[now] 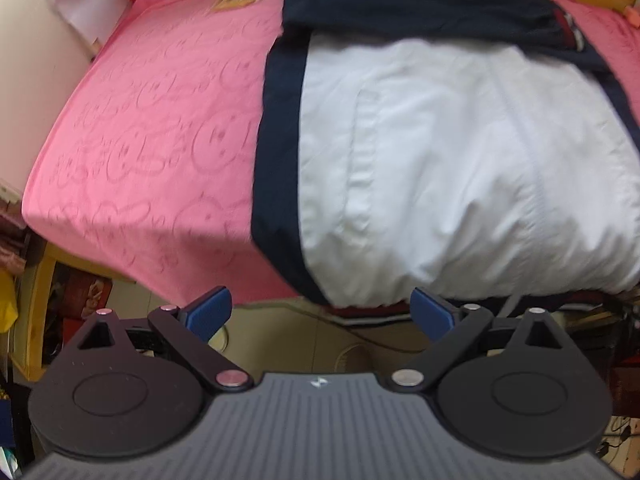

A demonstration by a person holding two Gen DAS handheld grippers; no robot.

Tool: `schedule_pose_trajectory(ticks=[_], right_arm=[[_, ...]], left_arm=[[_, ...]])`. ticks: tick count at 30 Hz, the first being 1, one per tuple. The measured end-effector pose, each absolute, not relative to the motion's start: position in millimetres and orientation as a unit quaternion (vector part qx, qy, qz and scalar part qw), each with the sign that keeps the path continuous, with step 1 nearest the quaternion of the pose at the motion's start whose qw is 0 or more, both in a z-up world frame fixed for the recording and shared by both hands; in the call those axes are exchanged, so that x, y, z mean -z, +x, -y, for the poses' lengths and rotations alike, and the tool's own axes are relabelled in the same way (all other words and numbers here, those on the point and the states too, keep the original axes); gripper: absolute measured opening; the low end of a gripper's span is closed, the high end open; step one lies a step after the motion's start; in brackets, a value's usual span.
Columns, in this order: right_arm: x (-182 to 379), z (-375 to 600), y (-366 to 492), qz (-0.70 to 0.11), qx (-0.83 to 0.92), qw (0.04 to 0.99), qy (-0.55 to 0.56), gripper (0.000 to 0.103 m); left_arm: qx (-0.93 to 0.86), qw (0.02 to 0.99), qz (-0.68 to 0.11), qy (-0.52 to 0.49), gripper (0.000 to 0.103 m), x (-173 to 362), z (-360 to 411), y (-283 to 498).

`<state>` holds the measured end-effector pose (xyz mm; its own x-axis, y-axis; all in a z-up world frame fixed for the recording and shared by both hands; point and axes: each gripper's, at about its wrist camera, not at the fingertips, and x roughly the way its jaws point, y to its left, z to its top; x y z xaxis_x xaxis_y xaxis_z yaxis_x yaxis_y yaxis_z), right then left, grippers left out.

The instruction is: Fold clothes

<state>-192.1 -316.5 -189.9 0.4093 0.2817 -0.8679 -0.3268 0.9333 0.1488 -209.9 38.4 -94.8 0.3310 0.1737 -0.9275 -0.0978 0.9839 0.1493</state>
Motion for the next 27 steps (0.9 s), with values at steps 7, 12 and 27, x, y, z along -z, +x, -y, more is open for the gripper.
schedule_pose_trajectory(ticks=[7, 12, 27], right_arm=[[202, 301, -187, -0.545, -0.207, 0.813, -0.008, 0.014], [138, 297, -205, -0.531, -0.249, 0.809, 0.031, 0.010], [28, 253, 49, -0.362, -0.211, 0.879, 0.226, 0.013]], left_arm=[[-0.087, 0.813, -0.575, 0.038, 0.098, 102, -39, -213], [-0.079, 0.824, -0.561, 0.034, 0.098, 85, -36, -203], [-0.077, 0.854, -0.515, 0.014, 0.098, 32, -75, -155]])
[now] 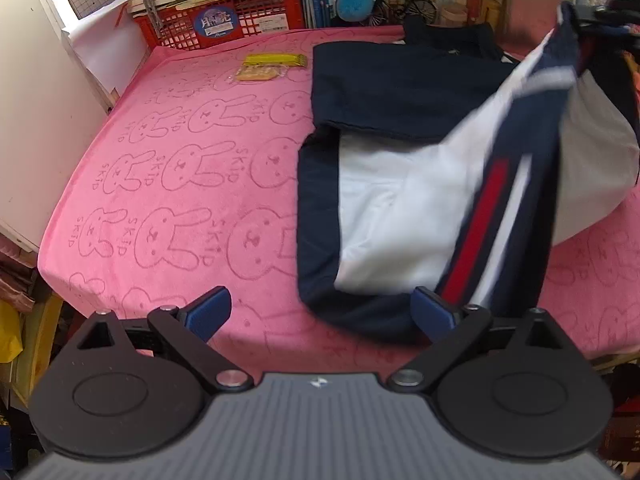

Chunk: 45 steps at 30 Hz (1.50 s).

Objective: Fold clothes
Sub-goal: 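Grasp the striped hem band with the right gripper and fold it toward the collar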

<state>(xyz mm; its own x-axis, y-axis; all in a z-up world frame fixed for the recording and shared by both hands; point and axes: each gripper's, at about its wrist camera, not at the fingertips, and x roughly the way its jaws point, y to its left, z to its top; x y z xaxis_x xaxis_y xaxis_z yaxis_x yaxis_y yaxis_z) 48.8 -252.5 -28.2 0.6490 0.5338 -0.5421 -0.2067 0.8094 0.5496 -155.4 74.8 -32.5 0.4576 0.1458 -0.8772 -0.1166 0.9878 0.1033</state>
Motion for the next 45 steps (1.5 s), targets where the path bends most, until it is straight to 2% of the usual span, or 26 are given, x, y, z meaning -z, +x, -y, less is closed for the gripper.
schedule_pose_trajectory(ticks=[2, 3, 4, 6, 11, 13, 15, 18, 23, 25, 30, 33, 35, 36, 37, 38, 39, 40, 45], right_arm=[[49, 247, 72, -0.402, -0.175, 0.876, 0.202, 0.021], [60, 242, 80, -0.425, -0.160, 0.872, 0.185, 0.031], [68, 240, 81, -0.437, -0.160, 0.869, 0.168, 0.047], [79, 235, 73, -0.443, -0.163, 0.872, 0.130, 0.063], [77, 218, 49, -0.420, -0.161, 0.893, -0.002, 0.064], [75, 206, 47, -0.397, -0.166, 0.901, -0.057, 0.070], [75, 204, 47, -0.379, -0.185, 0.901, -0.106, 0.075], [84, 202, 62, -0.375, -0.204, 0.890, -0.158, 0.076], [105, 203, 95, -0.390, -0.236, 0.874, -0.166, 0.082], [115, 200, 108, -0.398, -0.247, 0.868, -0.168, 0.090], [134, 188, 126, -0.447, -0.300, 0.831, -0.138, 0.090], [139, 183, 125, -0.456, -0.320, 0.818, -0.144, 0.091], [145, 182, 128, -0.465, -0.316, 0.815, -0.142, 0.090], [144, 183, 130, -0.472, -0.311, 0.815, -0.126, 0.074], [143, 184, 132, -0.478, -0.305, 0.816, -0.110, 0.045], [137, 185, 129, -0.476, -0.295, 0.822, -0.100, 0.034], [130, 187, 125, -0.468, -0.288, 0.830, -0.096, 0.019], [121, 191, 118, -0.458, -0.282, 0.838, -0.095, 0.014], [69, 229, 86, -0.415, -0.245, 0.876, -0.034, 0.013]], left_arm=[[-0.066, 0.849, -0.524, 0.020, 0.098, 39, -80, -147], [-0.056, 0.848, -0.527, 0.025, 0.098, 44, -82, -144], [-0.045, 0.847, -0.529, 0.032, 0.098, 48, -83, -141], [-0.020, 0.849, -0.526, 0.058, 0.098, 54, -80, -138], [0.079, 0.854, -0.483, 0.175, 0.098, 70, -46, -144], [0.093, 0.853, -0.468, 0.211, 0.099, 79, -32, -141], [0.078, 0.853, -0.467, 0.220, 0.098, 88, -22, -127], [0.049, 0.858, -0.471, 0.200, 0.098, 92, -18, -103], [-0.011, 0.871, -0.462, 0.169, 0.096, 91, -24, -72], [-0.041, 0.876, -0.458, 0.146, 0.091, 88, -33, -60], [-0.073, 0.871, -0.477, 0.092, 0.087, 88, -57, -41], [-0.046, 0.858, -0.499, 0.110, 0.099, 100, -57, -30], [-0.052, 0.855, -0.501, 0.125, 0.102, 107, -58, -20], [-0.053, 0.855, -0.503, 0.112, 0.098, 108, -62, -14], [-0.046, 0.859, -0.503, 0.087, 0.078, 106, -67, -10], [-0.035, 0.862, -0.502, 0.060, 0.063, 104, -72, -7], [-0.031, 0.863, -0.503, 0.033, 0.029, 100, -77, -4], [-0.030, 0.863, -0.505, 0.008, 0.013, 97, -83, -1], [-0.021, 0.885, -0.459, -0.070, 0.010, 59, -99, 7]])
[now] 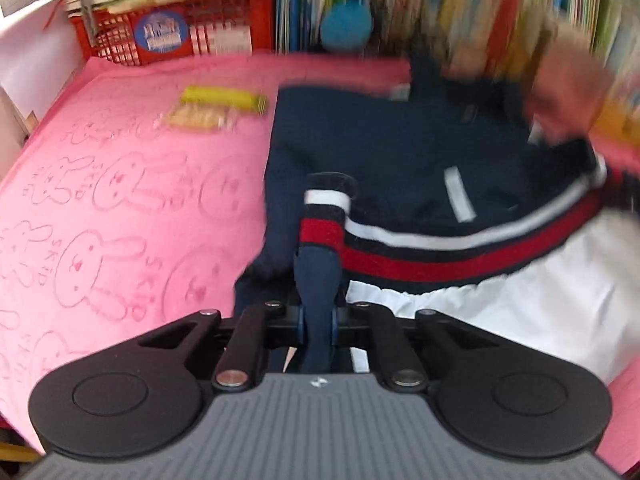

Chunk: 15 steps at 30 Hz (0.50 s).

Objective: Fold clothes
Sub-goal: 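Grasp the striped hem band with the right gripper and fold it toward the collar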

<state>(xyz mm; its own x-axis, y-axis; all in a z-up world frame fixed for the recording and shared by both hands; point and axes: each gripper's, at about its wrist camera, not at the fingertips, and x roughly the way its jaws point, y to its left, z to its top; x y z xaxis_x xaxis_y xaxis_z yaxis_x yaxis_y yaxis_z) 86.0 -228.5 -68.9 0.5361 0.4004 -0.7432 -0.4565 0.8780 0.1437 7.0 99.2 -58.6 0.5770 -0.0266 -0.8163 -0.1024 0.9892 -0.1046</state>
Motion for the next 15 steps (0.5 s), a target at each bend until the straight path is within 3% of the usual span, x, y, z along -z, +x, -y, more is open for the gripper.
schedule_pose_trajectory(ticks=[8, 10, 15], right_arm=[[13, 270, 100, -0.315, -0.167, 0.934, 0.021, 0.014], [27, 268, 126, -0.314, -0.154, 0.937, 0.026, 0.015], [109, 242, 191, -0.374, -0.133, 0.918, 0.014, 0.022]], left_arm=[[0.034, 0.938, -0.339, -0.060, 0.014, -6, -83, 81], [0.031, 0.938, -0.342, -0.049, 0.021, 14, -80, 113], [-0.001, 0.911, -0.412, -0.006, 0.024, 97, -75, 166]])
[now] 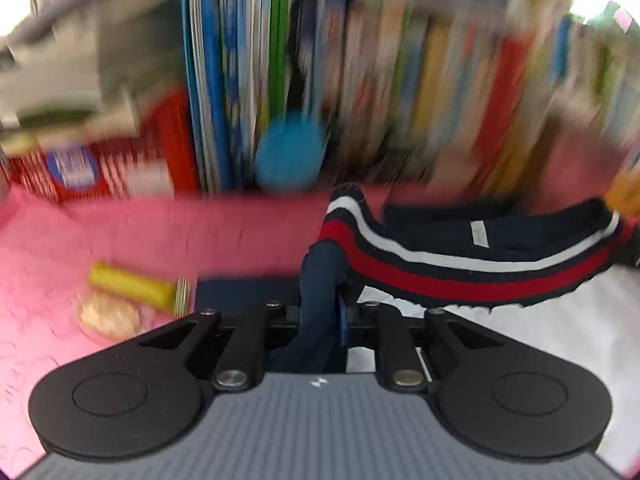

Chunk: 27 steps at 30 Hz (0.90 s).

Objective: Fold clothes
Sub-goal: 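Grasp the striped hem band with the right gripper and fold it toward the collar, then release the hem band and pull both grippers back from the jacket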

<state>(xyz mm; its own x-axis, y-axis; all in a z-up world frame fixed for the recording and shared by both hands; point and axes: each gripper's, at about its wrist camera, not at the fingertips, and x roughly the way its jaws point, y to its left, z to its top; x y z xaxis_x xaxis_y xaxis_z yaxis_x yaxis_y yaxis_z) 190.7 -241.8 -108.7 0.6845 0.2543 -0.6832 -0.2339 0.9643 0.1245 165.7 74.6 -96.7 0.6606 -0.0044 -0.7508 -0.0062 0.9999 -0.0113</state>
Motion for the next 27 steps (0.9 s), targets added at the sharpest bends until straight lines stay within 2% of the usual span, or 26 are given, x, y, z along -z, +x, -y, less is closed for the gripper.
schedule_pose_trajectory(ticks=[1, 2, 3, 4, 5, 6, 7, 8, 9, 11, 14, 16, 20, 22, 25, 27], right_arm=[[128, 236, 202, -0.394, -0.128, 0.910, 0.007, 0.032], [139, 232, 206, -0.413, -0.118, 0.903, 0.000, 0.038], [140, 232, 204, -0.414, -0.111, 0.903, 0.002, 0.040], [134, 233, 198, -0.399, -0.107, 0.910, 0.009, 0.051], [123, 235, 189, -0.377, -0.106, 0.920, 0.012, 0.060], [110, 236, 177, -0.347, -0.104, 0.932, 0.011, 0.075], [96, 238, 164, -0.311, -0.102, 0.945, 0.008, 0.083], [83, 236, 154, -0.289, -0.113, 0.951, 0.000, 0.086], [71, 235, 144, -0.267, -0.124, 0.956, -0.007, 0.088], [61, 220, 133, -0.279, -0.193, 0.940, -0.027, 0.088], [63, 195, 117, -0.292, -0.286, 0.911, -0.066, 0.088], [79, 170, 114, -0.308, -0.333, 0.886, -0.095, 0.088], [123, 148, 124, -0.348, -0.395, 0.831, -0.181, 0.087], [142, 169, 135, -0.353, -0.378, 0.823, -0.236, 0.087], [145, 230, 155, -0.376, -0.337, 0.834, -0.222, 0.086], [134, 257, 163, -0.383, -0.285, 0.847, -0.232, 0.086]], left_arm=[[-0.007, 0.905, -0.425, 0.002, 0.028, 109, -76, 168], [-0.009, 0.905, -0.425, 0.004, 0.029, 113, -78, 166], [-0.013, 0.908, -0.420, 0.006, 0.037, 108, -80, 163], [-0.017, 0.910, -0.414, 0.010, 0.052, 102, -83, 160], [-0.025, 0.913, -0.408, 0.018, 0.059, 95, -85, 157], [-0.036, 0.916, -0.399, 0.027, 0.068, 86, -89, 155], [-0.047, 0.919, -0.390, 0.036, 0.072, 77, -92, 152], [-0.052, 0.922, -0.380, 0.042, 0.072, 67, -93, 148], [-0.055, 0.926, -0.371, 0.045, 0.073, 56, -93, 144], [-0.048, 0.934, -0.352, 0.047, 0.073, 37, -90, 132], [0.049, 0.941, -0.332, 0.047, 0.085, 35, -61, 99], [0.101, 0.934, -0.337, 0.069, 0.089, 51, -37, 83], [0.103, 0.900, -0.384, 0.179, 0.089, 112, -13, 79], [0.086, 0.904, -0.378, 0.180, 0.094, 127, -36, 79], [0.094, 0.905, -0.393, 0.129, 0.098, 121, -75, 88], [0.082, 0.903, -0.399, 0.139, 0.098, 111, -83, 90]])
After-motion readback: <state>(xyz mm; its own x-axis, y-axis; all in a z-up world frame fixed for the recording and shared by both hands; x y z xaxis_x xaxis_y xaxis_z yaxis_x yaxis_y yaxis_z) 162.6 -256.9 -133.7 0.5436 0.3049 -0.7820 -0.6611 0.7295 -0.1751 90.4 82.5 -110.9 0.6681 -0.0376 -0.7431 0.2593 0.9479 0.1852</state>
